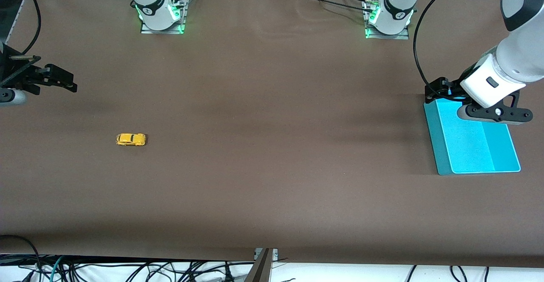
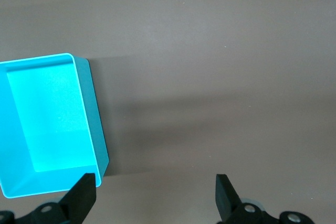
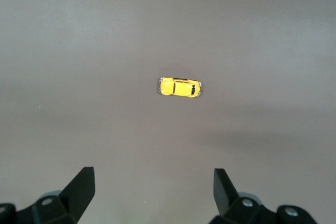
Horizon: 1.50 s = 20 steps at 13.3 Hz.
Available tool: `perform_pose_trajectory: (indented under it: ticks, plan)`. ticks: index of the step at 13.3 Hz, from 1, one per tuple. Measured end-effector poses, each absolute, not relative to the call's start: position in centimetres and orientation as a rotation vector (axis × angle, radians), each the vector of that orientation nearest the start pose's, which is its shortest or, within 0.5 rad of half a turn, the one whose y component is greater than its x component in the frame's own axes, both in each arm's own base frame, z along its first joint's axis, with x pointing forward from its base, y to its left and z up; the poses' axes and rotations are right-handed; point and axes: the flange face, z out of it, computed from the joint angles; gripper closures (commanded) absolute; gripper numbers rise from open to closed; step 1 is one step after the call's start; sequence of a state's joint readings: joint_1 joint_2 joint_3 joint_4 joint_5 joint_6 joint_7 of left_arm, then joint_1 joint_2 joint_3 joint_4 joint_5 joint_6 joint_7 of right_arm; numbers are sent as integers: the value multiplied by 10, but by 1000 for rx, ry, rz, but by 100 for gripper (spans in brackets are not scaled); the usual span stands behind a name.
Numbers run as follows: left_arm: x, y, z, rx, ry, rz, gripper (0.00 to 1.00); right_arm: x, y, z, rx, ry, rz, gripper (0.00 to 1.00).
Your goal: Wind and store yellow beetle car
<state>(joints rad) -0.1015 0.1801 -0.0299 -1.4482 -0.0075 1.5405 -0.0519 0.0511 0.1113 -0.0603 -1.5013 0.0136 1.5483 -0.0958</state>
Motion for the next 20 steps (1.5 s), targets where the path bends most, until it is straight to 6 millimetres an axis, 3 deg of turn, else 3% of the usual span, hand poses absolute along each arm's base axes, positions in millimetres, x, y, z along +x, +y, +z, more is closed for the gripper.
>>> perform_pose_trajectory:
  ticks: [16, 20]
  plan:
    - [599, -78, 575, -3141, 124, 139, 0, 585, -1, 592, -3128, -138, 101, 0]
    - [599, -78, 575, -3141, 124, 139, 0, 589, 0, 581, -3126, -140, 132, 0]
